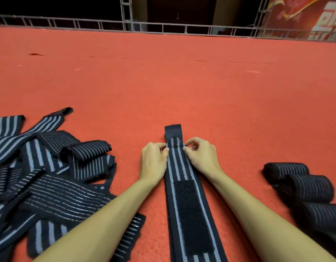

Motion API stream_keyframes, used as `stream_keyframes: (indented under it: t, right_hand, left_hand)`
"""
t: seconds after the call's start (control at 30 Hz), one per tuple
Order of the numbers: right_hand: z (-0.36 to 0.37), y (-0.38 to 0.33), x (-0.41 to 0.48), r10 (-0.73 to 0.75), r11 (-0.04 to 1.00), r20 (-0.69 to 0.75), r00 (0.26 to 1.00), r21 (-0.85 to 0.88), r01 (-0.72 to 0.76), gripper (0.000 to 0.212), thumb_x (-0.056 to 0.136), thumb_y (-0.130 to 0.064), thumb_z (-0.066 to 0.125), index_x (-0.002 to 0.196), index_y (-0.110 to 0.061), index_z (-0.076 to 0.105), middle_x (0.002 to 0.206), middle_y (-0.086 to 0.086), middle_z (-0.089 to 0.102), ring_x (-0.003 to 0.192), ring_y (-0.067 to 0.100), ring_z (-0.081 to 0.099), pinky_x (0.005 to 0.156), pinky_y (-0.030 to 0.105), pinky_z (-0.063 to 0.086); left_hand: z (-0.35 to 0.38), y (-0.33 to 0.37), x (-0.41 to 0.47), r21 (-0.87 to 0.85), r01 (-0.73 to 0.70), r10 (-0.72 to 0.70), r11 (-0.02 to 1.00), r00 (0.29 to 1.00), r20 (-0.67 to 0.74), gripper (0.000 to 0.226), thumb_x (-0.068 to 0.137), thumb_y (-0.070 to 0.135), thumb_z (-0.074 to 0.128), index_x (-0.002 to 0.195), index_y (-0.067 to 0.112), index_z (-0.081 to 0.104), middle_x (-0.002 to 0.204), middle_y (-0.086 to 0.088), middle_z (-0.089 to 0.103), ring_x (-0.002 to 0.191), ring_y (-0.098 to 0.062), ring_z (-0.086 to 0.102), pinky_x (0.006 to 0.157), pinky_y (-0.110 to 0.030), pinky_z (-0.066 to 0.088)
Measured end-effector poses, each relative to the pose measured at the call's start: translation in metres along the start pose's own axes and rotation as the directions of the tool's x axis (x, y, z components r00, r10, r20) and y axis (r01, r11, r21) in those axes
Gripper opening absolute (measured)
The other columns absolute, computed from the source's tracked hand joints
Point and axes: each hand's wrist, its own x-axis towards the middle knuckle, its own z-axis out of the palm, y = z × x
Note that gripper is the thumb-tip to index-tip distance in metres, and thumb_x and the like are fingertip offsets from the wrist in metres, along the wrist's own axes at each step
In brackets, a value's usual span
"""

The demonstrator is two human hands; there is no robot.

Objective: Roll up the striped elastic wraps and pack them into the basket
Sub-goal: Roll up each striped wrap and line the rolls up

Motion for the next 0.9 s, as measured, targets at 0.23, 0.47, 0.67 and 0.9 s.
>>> stream_keyframes:
  t: [0.23, 0.47, 0.67, 0.9]
  right_hand:
    - [0.002, -0.003, 0.007, 0.046, 0.995, 0.101, 0.994, -0.097, -0.036, 0.029, 0.088, -0.016, 0.061, 0.116, -0.012, 0.066, 0.109, 0.007, 0.066, 0.106, 0.019, 0.060, 0.088, 0.019, 0.042]
    - [-0.013, -0.014, -0.007, -0.025, 0.998, 0.062, 0.998, 0.058, 0.022, 0.018, 0.084, -0.015, 0.070, 0.101, -0.020, 0.068, 0.099, 0.000, 0.068, 0.083, 0.013, 0.059, 0.070, 0.021, 0.037]
    - [-0.062, -0.050, -0.026, -0.104, 0.961, 0.054, 0.993, 0.263, 0.086, 0.021, 0.076, -0.008, 0.077, 0.077, -0.023, 0.063, 0.075, -0.005, 0.065, 0.071, 0.010, 0.060, 0.068, 0.027, 0.045]
    - [-0.133, -0.119, -0.079, -0.191, 0.862, 0.067, 0.979, 0.489, 0.134, 0.017, 0.077, -0.002, 0.076, 0.078, -0.016, 0.066, 0.072, 0.004, 0.060, 0.063, 0.009, 0.055, 0.053, 0.016, 0.045]
  left_hand:
    - [-0.006, 0.003, 0.008, -0.038, 0.090, -0.086, 0.995, 0.991, 0.104, 0.022, 0.090, 0.018, 0.062, 0.109, 0.011, 0.071, 0.108, -0.006, 0.068, 0.108, -0.019, 0.060, 0.091, -0.027, 0.043]
    - [-0.028, 0.016, -0.004, -0.088, 0.013, 0.001, 0.996, 0.987, 0.160, 0.013, 0.091, 0.013, 0.060, 0.103, 0.017, 0.058, 0.100, 0.000, 0.056, 0.095, -0.018, 0.055, 0.081, -0.020, 0.035]
    - [-0.081, 0.056, -0.022, -0.243, -0.064, 0.119, 0.968, 0.968, 0.221, 0.013, 0.096, 0.017, 0.053, 0.109, 0.018, 0.055, 0.088, 0.011, 0.057, 0.091, -0.012, 0.055, 0.086, -0.027, 0.042]
    - [-0.149, 0.110, -0.064, -0.424, -0.019, 0.155, 0.905, 0.945, 0.288, 0.012, 0.102, 0.027, 0.040, 0.105, 0.021, 0.051, 0.105, 0.005, 0.061, 0.102, -0.013, 0.058, 0.091, -0.035, 0.048]
